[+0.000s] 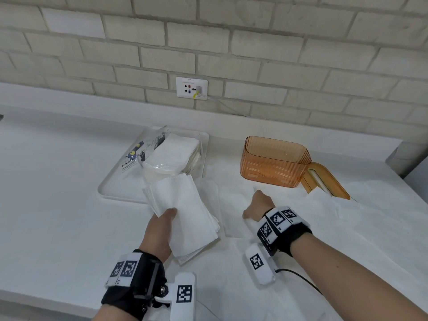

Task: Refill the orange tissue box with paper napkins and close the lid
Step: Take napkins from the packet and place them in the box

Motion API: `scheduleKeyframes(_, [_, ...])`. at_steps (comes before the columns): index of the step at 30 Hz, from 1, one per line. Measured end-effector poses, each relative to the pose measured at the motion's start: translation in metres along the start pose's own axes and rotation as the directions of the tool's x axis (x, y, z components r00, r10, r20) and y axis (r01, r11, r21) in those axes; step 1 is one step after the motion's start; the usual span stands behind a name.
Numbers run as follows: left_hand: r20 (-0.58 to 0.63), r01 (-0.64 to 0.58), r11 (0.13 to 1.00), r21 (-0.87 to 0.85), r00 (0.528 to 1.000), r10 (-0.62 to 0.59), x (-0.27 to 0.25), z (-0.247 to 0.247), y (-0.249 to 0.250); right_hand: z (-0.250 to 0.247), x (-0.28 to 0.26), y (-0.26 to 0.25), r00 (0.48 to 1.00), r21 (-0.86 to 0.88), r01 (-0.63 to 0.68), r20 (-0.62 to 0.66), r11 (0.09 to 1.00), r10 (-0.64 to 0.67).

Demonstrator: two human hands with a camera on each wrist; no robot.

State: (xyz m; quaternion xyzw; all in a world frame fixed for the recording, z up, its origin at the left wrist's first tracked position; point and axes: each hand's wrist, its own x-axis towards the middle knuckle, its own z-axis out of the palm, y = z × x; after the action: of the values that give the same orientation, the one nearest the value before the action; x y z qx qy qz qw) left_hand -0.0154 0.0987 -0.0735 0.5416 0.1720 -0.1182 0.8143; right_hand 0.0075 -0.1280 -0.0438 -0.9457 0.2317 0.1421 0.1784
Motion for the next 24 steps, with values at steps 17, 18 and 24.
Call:
scheduleKeyframes(17, [0.249, 0.119, 0.985, -0.126, 0.965, -0.085, -0.002, 0.032, 0.007, -0.052, -0.041, -0.033, 0.825, 0.846, 0.287, 0.02, 0.449, -0.564])
scheduleKeyframes(18, [0.29, 0.124, 0.98, -0.157, 0.954, -0.074, -0.005, 0.035, 0.009, -0.046, -0.041, -0.034, 0.833, 0.811, 0.32, 0.004, 0.489, -0.553])
scheduleKeyframes(24, [0.324, 0.107, 0.963, -0.248, 0.946, -0.022, -0.018, 0.038, 0.009, -0.021, -0.04, -0.04, 0.873, 0.622, 0.43, -0.104, 0.654, -0.476])
